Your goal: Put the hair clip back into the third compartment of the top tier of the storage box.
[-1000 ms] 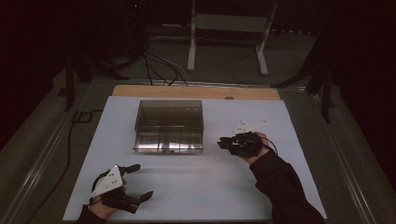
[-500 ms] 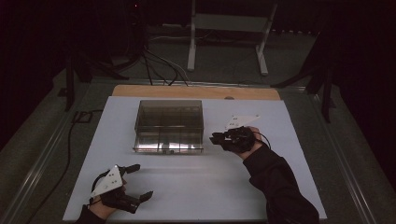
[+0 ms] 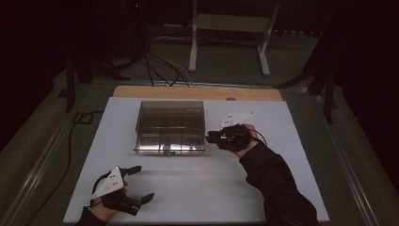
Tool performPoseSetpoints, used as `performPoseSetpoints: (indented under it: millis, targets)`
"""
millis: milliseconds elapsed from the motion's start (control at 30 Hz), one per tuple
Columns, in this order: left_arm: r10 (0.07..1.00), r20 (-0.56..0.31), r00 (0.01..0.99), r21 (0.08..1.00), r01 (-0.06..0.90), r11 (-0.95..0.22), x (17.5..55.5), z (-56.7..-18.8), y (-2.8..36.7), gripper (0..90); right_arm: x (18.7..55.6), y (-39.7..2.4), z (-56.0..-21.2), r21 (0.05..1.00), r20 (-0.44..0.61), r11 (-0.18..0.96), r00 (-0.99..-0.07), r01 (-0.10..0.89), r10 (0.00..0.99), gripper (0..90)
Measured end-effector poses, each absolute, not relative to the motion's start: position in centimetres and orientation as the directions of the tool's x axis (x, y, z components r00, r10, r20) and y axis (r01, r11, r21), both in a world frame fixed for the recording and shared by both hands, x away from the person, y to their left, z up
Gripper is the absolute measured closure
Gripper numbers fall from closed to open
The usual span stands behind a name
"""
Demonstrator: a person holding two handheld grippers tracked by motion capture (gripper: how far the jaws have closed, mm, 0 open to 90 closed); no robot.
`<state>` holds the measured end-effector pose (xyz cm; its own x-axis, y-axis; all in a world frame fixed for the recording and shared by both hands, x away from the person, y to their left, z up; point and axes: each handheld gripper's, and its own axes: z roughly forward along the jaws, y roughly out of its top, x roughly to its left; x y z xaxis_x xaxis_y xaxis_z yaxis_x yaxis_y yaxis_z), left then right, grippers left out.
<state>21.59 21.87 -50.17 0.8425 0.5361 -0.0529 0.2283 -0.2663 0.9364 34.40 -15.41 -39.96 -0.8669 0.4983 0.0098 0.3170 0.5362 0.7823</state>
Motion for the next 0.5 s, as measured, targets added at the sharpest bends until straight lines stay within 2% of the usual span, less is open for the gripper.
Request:
performPoseSetpoints:
  millis: [500]
  targets:
    - [0.537, -0.053, 0.842, 0.936, 0.229, -0.266, 21.6, -50.2, 21.9, 0.6, 35.0, -13.8, -39.9, 0.780, 0.014, 0.543, -0.876, 0.311, 0.482, 76.4]
